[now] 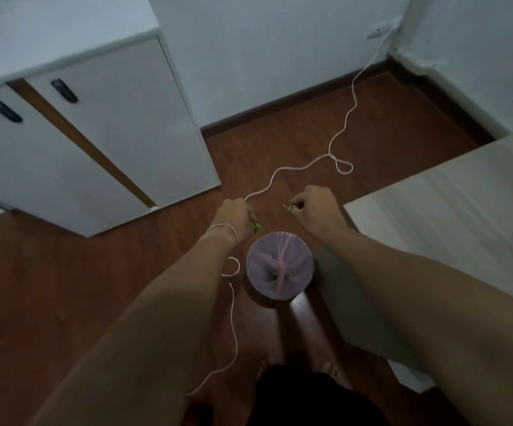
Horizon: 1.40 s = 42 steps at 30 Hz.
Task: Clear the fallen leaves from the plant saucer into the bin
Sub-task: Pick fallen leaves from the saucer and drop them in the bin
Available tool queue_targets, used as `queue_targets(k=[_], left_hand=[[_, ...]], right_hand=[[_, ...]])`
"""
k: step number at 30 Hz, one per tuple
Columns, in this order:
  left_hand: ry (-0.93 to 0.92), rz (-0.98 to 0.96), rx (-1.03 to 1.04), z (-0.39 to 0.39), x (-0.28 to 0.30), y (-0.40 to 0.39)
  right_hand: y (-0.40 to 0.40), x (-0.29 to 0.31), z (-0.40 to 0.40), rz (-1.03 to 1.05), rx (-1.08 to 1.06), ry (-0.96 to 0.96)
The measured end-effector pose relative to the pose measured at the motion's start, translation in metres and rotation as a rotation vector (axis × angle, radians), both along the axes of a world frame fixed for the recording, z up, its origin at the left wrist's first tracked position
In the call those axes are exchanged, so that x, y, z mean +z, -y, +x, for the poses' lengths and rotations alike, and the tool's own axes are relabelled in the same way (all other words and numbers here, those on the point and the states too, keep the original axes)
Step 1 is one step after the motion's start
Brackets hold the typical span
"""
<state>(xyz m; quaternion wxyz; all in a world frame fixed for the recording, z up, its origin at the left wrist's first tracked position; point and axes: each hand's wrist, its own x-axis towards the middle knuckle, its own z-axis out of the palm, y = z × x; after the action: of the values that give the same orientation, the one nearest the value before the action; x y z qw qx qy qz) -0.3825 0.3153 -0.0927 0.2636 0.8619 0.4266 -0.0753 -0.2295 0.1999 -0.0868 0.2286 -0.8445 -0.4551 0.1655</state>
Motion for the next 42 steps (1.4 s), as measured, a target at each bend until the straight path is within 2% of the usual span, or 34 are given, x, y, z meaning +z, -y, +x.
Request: queue_targets(k=[10,13,15,22,26,33,38,42], left_hand=[[-0.125,-0.086,0.007,0.015,-0.204,0.022],[-0.154,-0.122,-0.004,0.014,-0.249,0.031],[-0.176,-0.136,-0.013,0.013,-0.272,0.032],[-0.119,-0.122,0.056,0.019,-0.297,0.029],[-0.091,-0.104,0.101,0.019,-0.299,0.023],[-0.064,-0.158,0.061,0.015,-0.300,0.016],[-0.029,-0.208,-0.007,0.016,-0.299,0.020],[-0.044,-0.176,-0.051,0.017,-0.290,0.026]], right_hand=[[0.003,-0.223,-0.005,-0.209,0.103,0.009],[0.011,-0.270,-0.012,-0.227,0.133,-0.072],[0.015,-0.291,-0.013,-0.245,0.151,-0.061],[0.011,-0.310,-0.012,-0.208,0.168,-0.098],[0.008,-0.309,-0.009,-0.195,0.105,-0.138],[0.011,-0.315,-0.010,-0.262,0.034,-0.147],[0.014,-0.325,-0.018,-0.243,0.005,-0.223],[0.019,-0.323,-0.020,-0.209,0.014,-0.199]])
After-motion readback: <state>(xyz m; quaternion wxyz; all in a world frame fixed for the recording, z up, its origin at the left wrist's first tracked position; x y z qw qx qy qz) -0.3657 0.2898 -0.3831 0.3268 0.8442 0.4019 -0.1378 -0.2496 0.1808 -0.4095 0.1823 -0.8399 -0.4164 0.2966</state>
